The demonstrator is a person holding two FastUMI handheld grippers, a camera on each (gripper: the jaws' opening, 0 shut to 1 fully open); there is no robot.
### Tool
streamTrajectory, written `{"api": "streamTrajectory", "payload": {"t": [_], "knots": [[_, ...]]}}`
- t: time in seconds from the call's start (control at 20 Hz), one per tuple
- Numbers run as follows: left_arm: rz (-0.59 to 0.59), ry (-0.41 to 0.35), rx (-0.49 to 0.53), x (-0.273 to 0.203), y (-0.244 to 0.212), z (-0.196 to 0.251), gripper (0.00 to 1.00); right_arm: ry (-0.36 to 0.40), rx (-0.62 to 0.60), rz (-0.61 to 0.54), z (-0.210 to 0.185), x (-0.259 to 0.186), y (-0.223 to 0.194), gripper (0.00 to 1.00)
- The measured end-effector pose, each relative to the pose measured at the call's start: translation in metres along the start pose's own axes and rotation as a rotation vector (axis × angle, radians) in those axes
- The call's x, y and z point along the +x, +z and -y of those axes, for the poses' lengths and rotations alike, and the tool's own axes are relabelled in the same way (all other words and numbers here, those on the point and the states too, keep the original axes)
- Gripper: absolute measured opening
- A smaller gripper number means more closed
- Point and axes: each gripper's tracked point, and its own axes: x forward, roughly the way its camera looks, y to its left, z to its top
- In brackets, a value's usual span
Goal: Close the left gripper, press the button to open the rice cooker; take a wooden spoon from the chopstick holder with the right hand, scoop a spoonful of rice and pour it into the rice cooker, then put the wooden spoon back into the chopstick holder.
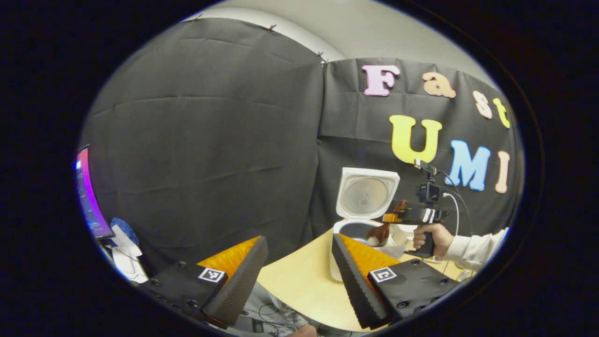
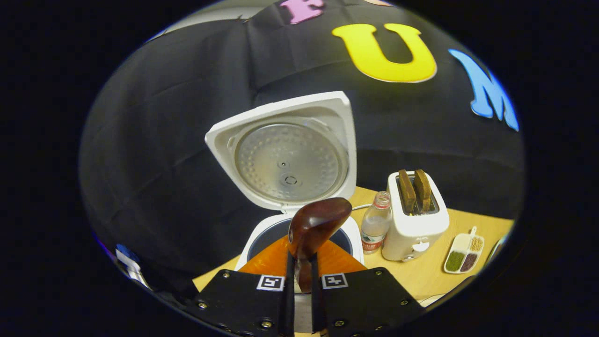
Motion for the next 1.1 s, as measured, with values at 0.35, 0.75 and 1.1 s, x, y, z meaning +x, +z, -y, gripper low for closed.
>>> {"api": "streamTrajectory", "payload": {"t": [0.35,0.75,1.1], "knots": [[-0.035,0.053,-0.022,0.009,-0.012,-0.012,1.00,0.004,-0.363,-0.021,-0.009,0.007,-0.024,0.15],[-0.030,0.044,-0.007,0.010,-0.011,-0.010,0.97,-0.007,-0.624,0.034,-0.011,-0.004,-0.019,0.15],[-0.002,0.035,0.003,0.009,-0.005,-0.015,0.96,0.022,-0.012,-0.045,-0.019,-0.010,-0.012,0.15]]}}
